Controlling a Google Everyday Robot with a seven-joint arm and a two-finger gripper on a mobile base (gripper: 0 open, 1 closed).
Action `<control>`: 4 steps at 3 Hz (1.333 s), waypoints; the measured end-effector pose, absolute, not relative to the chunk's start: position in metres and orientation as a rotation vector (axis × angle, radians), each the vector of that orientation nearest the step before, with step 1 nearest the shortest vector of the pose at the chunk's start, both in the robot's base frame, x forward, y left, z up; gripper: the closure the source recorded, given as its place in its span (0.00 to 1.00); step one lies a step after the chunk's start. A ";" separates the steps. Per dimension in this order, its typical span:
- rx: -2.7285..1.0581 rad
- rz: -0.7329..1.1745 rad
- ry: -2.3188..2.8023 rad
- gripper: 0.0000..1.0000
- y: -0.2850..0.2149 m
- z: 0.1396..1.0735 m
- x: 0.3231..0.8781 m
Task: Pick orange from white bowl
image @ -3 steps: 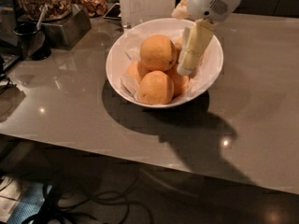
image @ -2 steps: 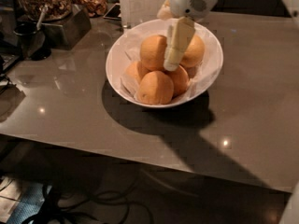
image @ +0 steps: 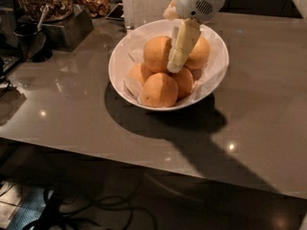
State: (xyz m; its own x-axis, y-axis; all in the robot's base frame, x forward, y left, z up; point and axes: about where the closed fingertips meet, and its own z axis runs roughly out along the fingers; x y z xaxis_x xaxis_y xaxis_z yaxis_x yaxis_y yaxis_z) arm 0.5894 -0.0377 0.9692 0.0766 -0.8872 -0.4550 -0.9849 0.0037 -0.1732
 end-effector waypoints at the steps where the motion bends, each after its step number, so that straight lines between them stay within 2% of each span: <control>1: -1.919 0.343 1.854 0.19 -0.031 0.953 0.594; 2: -1.919 0.344 1.854 0.33 -0.031 0.953 0.594; 3: -1.906 0.373 1.853 0.19 -0.028 0.948 0.598; 4: -1.901 0.422 1.854 0.17 -0.026 0.940 0.603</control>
Offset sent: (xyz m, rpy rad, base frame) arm 0.0039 0.0060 -0.0142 0.0167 0.0268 0.0042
